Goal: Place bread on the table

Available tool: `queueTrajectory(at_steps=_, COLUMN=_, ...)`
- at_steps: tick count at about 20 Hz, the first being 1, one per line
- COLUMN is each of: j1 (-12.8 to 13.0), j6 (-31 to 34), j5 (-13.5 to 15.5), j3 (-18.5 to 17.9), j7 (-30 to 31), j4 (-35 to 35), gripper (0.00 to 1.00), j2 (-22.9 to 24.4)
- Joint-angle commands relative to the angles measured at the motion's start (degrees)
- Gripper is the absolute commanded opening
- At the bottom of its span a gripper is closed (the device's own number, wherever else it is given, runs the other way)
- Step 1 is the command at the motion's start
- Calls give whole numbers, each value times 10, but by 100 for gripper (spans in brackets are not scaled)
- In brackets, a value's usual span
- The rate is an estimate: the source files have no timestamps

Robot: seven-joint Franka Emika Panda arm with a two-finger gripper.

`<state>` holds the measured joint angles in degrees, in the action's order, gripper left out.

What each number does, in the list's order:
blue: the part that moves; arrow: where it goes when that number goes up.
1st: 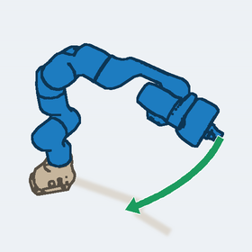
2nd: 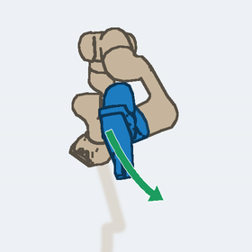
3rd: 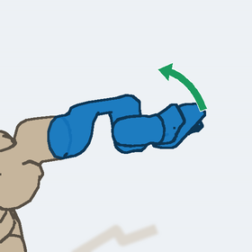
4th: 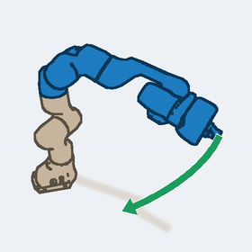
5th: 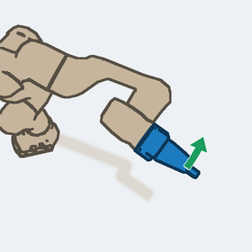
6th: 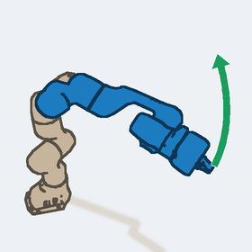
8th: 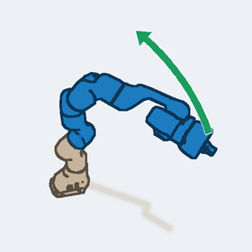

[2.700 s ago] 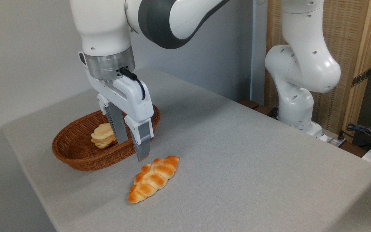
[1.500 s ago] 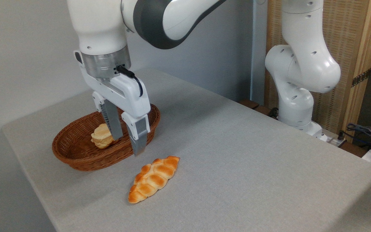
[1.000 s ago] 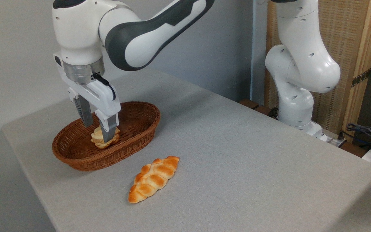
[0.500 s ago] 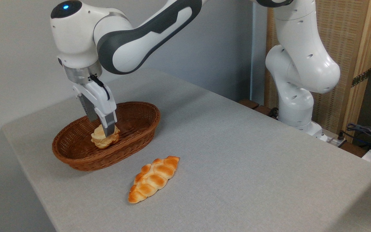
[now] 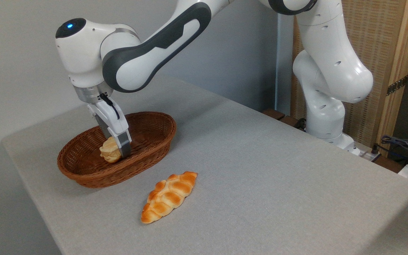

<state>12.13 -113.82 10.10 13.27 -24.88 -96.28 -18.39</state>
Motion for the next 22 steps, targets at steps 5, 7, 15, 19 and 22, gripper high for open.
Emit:
queueTrajectory(at_steps=5, j1=5, j6=-3, j5=-46, j3=-3, j7=4, j4=0, gripper=39, j2=4)
queueTrajectory(at_steps=7, j1=4, j6=-2, j5=-46, j3=-4, j7=3, j4=1, gripper=34, j2=5)
queueTrajectory(at_steps=15, j1=3, j6=-3, j5=-47, j3=-4, j7=5, j4=3, gripper=37, j2=8)
queueTrajectory(at_steps=19, j1=2, j6=-2, j5=-46, j3=-12, j7=6, j4=7, gripper=40, j2=34)
queueTrajectory(at_steps=22, j1=-6, j6=5, j5=-40, j3=-39, j7=6, j4=7, gripper=42, j2=71)
